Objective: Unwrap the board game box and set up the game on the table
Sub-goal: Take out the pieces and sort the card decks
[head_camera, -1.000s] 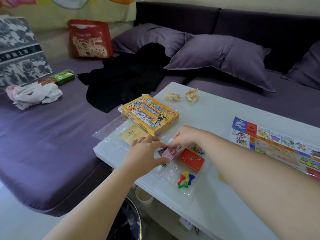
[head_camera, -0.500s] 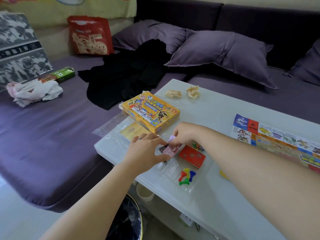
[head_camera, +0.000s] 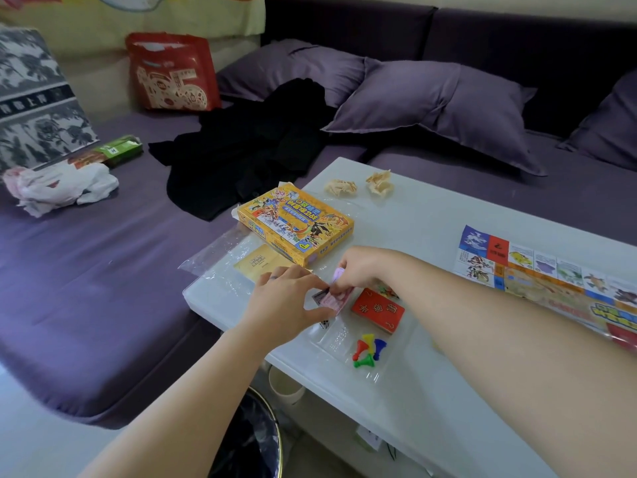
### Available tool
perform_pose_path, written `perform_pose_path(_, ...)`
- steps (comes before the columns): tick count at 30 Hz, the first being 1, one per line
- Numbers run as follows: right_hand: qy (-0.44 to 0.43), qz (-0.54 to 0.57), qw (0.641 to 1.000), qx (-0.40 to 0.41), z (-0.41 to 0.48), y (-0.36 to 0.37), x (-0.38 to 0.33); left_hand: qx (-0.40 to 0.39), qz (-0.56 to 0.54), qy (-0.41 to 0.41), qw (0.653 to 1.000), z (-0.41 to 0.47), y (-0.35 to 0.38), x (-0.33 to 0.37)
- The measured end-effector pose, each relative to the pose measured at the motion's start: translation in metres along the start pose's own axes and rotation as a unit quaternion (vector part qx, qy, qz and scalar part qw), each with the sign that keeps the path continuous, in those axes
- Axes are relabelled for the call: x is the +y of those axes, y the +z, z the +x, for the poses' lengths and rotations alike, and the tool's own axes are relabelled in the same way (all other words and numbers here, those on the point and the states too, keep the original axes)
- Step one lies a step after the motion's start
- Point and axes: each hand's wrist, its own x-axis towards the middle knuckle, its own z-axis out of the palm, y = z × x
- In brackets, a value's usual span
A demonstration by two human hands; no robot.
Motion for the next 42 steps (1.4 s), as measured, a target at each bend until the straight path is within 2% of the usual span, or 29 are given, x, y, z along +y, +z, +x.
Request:
perform_pose_path(2,-0.011,0.033,0.999,0.015,-0.004,-0.003,0.002,0.006,-0.013,-0.002,1.0,0.0,-0.003,0.0)
perform_pose_path(5,-0.034,0.098,0.993,0.055,-0.015,-0.019,0.007,0.039,-0.094,-0.024,0.995,0.003,-0.012,-0.003)
perform_pose_path(8,-0.084,0.149,0.979,0.114,-0.036,-0.042,0.01,0.086,-0.212,-0.04,0.973,0.004,-0.03,0.005)
perform_pose_path(10,-0.129,0.183,0.967,0.119,-0.056,-0.052,0.01,0.068,-0.292,-0.045,0.953,0.002,-0.044,0.021)
perform_pose_path(12,-0.17,0.206,0.956,0.12,-0.076,-0.055,0.015,0.012,-0.39,-0.034,0.92,-0.002,-0.054,0.04)
perform_pose_path(14,-0.187,0.212,0.949,0.137,-0.097,-0.054,0.024,-0.063,-0.514,-0.017,0.855,-0.007,-0.059,0.059)
perform_pose_path(16,-0.184,0.23,0.943,0.154,-0.115,-0.049,0.039,-0.131,-0.589,-0.008,0.797,-0.016,-0.06,0.076)
perform_pose_path(18,-0.171,0.253,0.938,0.161,-0.13,-0.043,0.054,-0.172,-0.615,0.001,0.77,-0.025,-0.058,0.097)
perform_pose_path(21,-0.144,0.269,0.937,0.171,-0.155,-0.032,0.074,-0.187,-0.645,-0.019,0.74,-0.039,-0.053,0.126)
perform_pose_path(25,-0.085,0.176,0.962,0.188,-0.204,-0.011,0.093,-0.186,-0.681,-0.076,0.704,-0.055,-0.042,0.159)
perform_pose_path(27,-0.069,0.1,0.976,0.178,-0.227,0.009,0.098,-0.19,-0.675,-0.09,0.707,-0.063,-0.036,0.178)
perform_pose_path(28,-0.067,0.068,0.978,0.187,-0.236,0.02,0.101,-0.196,-0.66,-0.092,0.719,-0.068,-0.034,0.19)
perform_pose_path(30,-0.062,0.025,0.971,0.231,-0.246,0.037,0.11,-0.204,-0.601,-0.078,0.769,-0.075,-0.026,0.213)
perform_pose_path(33,-0.051,-0.004,0.954,0.296,-0.256,0.046,0.128,-0.186,-0.465,-0.029,0.865,-0.082,-0.018,0.243)
perform_pose_path(35,-0.053,0.01,0.956,0.288,-0.264,0.048,0.142,-0.179,-0.412,-0.003,0.894,-0.087,-0.017,0.258)
perform_pose_path(37,-0.059,0.046,0.96,0.271,-0.275,0.05,0.157,-0.196,-0.406,0.008,0.892,-0.092,-0.018,0.271)
perform_pose_path(39,-0.069,0.072,0.958,0.271,-0.288,0.052,0.17,-0.234,-0.426,0.004,0.874,-0.094,-0.019,0.281)
perform_pose_path(40,-0.079,0.081,0.956,0.271,-0.295,0.054,0.175,-0.267,-0.452,-0.004,0.851,-0.095,-0.02,0.285)
perform_pose_path(42,-0.104,0.094,0.951,0.274,-0.307,0.057,0.182,-0.347,-0.537,-0.023,0.769,-0.097,-0.024,0.291)
